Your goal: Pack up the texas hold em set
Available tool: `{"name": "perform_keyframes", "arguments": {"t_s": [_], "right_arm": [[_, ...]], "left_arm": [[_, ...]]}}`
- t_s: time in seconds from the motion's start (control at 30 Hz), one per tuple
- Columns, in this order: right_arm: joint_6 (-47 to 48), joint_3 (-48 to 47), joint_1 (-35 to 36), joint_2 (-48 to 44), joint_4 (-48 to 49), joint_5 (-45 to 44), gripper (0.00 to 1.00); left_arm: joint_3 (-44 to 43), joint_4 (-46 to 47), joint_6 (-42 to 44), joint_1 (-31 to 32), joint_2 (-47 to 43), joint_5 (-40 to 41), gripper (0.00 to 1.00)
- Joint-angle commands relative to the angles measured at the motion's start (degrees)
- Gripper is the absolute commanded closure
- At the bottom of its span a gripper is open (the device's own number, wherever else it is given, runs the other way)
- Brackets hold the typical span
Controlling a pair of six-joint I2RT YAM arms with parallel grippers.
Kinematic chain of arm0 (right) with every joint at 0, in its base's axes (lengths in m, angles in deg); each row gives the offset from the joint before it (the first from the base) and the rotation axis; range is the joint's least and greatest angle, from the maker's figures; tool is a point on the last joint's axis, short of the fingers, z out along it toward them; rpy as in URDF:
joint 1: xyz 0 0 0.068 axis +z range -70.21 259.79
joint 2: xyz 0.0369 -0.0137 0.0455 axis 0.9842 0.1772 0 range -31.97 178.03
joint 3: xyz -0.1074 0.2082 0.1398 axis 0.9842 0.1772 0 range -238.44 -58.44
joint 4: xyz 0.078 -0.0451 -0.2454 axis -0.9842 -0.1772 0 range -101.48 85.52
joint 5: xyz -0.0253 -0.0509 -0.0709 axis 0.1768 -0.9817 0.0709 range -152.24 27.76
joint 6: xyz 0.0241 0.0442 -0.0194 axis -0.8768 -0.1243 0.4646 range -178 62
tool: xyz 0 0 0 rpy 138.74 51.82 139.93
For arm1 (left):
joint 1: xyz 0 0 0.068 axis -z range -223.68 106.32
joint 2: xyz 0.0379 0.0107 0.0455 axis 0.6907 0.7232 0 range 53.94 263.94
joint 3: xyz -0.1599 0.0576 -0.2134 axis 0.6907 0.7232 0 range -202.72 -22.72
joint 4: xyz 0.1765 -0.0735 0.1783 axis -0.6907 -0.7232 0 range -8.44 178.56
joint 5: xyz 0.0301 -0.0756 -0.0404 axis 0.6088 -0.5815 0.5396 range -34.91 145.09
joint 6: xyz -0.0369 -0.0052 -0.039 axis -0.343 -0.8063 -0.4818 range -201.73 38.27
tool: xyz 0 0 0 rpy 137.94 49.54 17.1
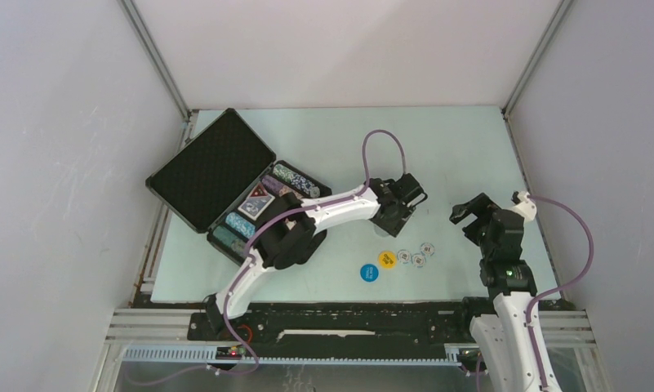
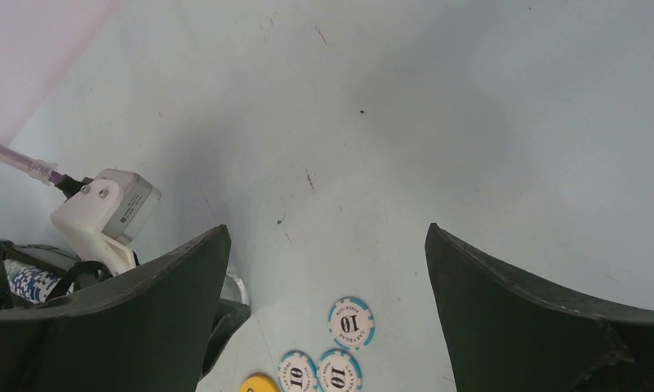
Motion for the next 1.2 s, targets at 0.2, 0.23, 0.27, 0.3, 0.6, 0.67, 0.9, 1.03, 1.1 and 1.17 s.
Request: {"name": "perform_keyframes", "arguments": {"t_s": [0.2,0.23,0.27,0.3,0.6,0.67,0.9,1.03,1.1,1.17], "right_arm": [[0.1,0.3,-0.7,-0.5,2.0,0.3,0.02],[0.2,0.4,-0.7,-0.4,2.1,0.2,0.02],[0.2,0.4,-0.7,-0.3,2.1,0.3,0.01],[0.3,0.4,-0.7,-0.3,2.1,0.3,0.01],[0.5,0.4,-0.8,-0.7,2.0,1.2,0.01],[0.6,0.4,-0.8,-0.3,2.2,1.8,0.01],[0.9,0.5,-0.8,0.4,2.8,3.3,0.01],[0.9,0.5,-0.8,0.6,2.9,3.7,0.01],[0.9,0.7,-0.8,1.0,3.2,3.9,0.01],[1.0,0.7,-0.8,1.0,3.3,3.8,0.01]], "left_arm": [[4.3,-4.0,3.8,-1.2,-19.3,5.7,0.68],[5.6,-4.1,3.8,-1.8,-21.6,5.4,0.67],[7.0,-4.3,3.8,-2.5,-23.8,5.3,0.67],[8.5,-4.9,3.8,-3.7,-26.1,5.4,0.67],[29.1,-10.3,3.7,-18.0,-48.2,8.3,0.65],[33.7,-10.5,3.7,-22.5,-52.6,7.8,0.65],[43.5,-8.1,5.7,-38.2,-58.3,4.0,0.62],[44.0,-4.7,4.1,-44.3,-55.5,0.6,0.63],[43.6,-3.8,3.4,-45.2,-53.5,0.5,0.63],[42.2,-3.8,3.6,-45.6,-50.7,2.1,0.63]]}}
